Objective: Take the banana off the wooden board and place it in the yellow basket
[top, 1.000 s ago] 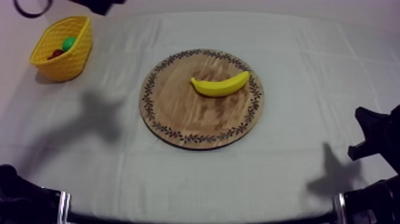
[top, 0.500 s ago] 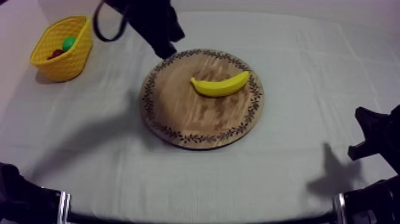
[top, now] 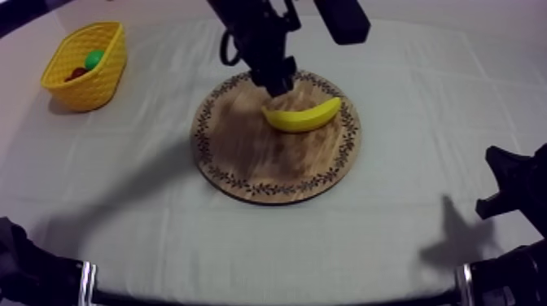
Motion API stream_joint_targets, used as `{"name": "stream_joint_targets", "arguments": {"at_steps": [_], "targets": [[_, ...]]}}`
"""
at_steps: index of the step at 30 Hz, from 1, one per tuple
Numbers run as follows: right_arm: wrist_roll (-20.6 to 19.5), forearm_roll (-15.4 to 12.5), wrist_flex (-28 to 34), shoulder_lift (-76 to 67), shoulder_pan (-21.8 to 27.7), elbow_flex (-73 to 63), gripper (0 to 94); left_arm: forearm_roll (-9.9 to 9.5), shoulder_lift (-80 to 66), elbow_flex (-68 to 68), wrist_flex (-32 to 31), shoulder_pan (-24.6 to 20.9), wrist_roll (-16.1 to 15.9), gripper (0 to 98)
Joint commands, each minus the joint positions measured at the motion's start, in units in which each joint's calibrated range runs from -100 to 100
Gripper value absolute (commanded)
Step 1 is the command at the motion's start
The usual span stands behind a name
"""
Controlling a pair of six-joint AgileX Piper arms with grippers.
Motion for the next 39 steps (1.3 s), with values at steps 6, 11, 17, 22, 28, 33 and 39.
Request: {"name": "stream_joint_targets", "arguments": {"at_steps": [6, 11, 17, 22, 28, 33, 39], "targets": [[0.02, 0.0, 0.02, 0.03, 0.0, -0.03, 0.2, -0.08, 6.82, -3.58, 0.36, 0.47, 0.37, 83.8], [0.02, 0.0, 0.02, 0.03, 0.0, -0.03, 0.2, 0.13, 10.75, -4.77, 0.39, 0.52, 0.51, 84.7], [0.02, 0.0, 0.02, 0.03, 0.0, -0.03, 0.2, 0.57, 15.14, -5.92, 0.39, 0.45, 0.17, 83.9], [0.02, 0.0, 0.02, 0.03, 0.0, -0.03, 0.2, 1.64, 18.53, -6.83, 0.39, -0.06, -0.41, 82.8], [0.0, 0.0, 0.02, 0.03, 0.0, -0.03, 0.2, 2.39, 22.25, -9.53, 0.39, -0.45, -1.1, 80.7], [-0.02, 0.0, 0.02, 0.03, 0.0, -0.03, 0.2, 2.92, 25.66, -13.49, 1.98, -0.54, -1.79, 78.2], [-0.03, 0.0, 0.02, 0.03, 0.0, -0.03, 0.2, 3.48, 28.14, -15.92, 3.08, -0.67, -2.14, 62.9]]}}
